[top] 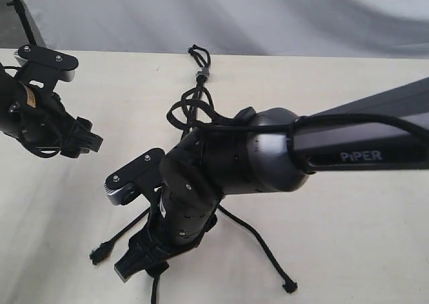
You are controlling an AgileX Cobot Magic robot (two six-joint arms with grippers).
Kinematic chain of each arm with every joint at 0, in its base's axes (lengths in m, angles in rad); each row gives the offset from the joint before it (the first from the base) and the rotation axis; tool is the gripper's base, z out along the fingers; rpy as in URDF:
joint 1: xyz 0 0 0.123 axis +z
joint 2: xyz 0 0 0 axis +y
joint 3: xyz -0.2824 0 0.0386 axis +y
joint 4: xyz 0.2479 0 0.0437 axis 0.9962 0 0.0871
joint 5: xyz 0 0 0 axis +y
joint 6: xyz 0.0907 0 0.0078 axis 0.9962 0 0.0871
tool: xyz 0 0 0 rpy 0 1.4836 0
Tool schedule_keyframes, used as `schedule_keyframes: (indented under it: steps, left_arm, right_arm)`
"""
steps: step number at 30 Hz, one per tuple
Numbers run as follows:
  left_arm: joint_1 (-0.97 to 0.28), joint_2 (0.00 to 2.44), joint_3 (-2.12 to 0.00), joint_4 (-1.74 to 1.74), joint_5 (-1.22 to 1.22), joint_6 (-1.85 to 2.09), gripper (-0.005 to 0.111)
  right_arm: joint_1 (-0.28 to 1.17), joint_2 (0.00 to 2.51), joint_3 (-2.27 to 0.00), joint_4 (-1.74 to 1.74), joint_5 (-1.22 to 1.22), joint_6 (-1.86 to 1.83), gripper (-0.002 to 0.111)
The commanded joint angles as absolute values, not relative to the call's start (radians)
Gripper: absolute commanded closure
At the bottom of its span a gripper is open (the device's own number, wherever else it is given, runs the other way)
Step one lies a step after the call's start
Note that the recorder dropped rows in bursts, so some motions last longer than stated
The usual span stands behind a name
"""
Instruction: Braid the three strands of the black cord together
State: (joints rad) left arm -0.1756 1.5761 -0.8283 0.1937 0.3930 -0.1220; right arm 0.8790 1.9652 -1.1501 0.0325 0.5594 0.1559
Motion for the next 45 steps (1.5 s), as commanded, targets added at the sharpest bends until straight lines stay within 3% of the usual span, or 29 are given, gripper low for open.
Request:
schedule_keyframes:
  steps: [1,4,9,16,23,34,45]
  left_arm:
    - [-0.172,1.568,-0.822,0.194,0.383,-0.127,0.039]
    - [-0.172,1.568,-0.822,0.194,0.381,-0.127,0.039]
    - [-0.172,1.568,-0.822,0.194,0.372,-0.127,0.039]
    - [-0.172,1.568,-0.822,0.194,0.374,-0.127,0.039]
    - [-0.172,1.568,-0.822,0.194,0.373,-0.127,0.039]
    - [-0.172,1.568,-0.822,0.194,0.373,-0.127,0.039]
    - [-0.172,1.568,-0.822,0.194,0.377,-0.127,0.039]
  right_arm:
    - [0.882,2.003,-1.188,0.027,0.594,0.160,0.055]
    - [0.886,2.016,-1.191,0.000,0.611,0.160,0.070]
    - [0.889,2.007,-1.202,-0.009,0.662,0.097,0.109]
    - [0.889,1.972,-1.291,-0.259,0.791,0.086,0.109]
    - [0.853,2.028,-1.296,-0.534,0.771,0.084,0.109]
    - [0.831,2.107,-1.296,-0.452,0.785,0.083,0.109]
    - [0.912,2.070,-1.290,-0.228,0.843,-0.127,0.109]
